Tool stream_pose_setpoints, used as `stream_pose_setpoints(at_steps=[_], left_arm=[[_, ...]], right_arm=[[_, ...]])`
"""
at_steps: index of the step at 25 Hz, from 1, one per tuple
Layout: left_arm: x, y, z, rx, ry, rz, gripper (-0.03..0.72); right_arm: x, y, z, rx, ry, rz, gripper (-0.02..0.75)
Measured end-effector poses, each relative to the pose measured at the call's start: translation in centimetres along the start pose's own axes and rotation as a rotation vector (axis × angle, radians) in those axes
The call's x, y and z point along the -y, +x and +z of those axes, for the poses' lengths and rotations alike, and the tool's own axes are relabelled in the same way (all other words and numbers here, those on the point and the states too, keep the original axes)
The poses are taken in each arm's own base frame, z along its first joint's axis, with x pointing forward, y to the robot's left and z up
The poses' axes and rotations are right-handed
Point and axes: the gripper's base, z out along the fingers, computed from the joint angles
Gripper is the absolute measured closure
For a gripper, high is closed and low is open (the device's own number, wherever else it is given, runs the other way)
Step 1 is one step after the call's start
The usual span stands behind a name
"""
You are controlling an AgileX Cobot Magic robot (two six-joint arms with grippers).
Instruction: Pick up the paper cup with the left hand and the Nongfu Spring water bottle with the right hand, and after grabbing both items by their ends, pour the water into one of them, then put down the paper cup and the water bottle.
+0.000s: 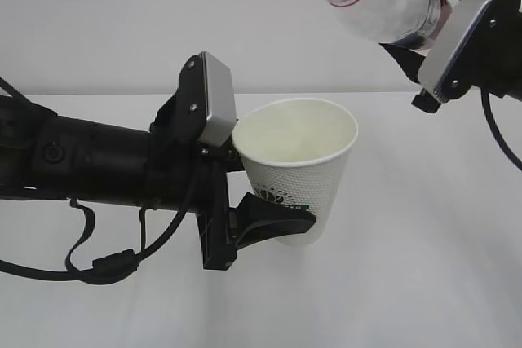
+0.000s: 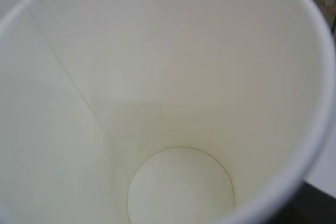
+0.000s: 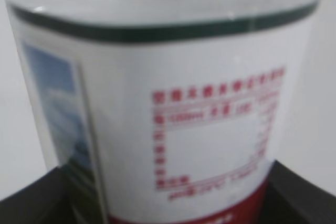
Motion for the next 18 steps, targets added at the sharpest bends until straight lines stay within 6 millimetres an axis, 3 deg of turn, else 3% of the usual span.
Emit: stream_pose_setpoints(at_steps=[18], left_arm=[[0.09, -0.08, 0.0, 0.009, 0.01, 0.001, 0.17]], right_arm=[[1.04, -0.22, 0.56, 0.018, 0.033, -0.194, 0.215]])
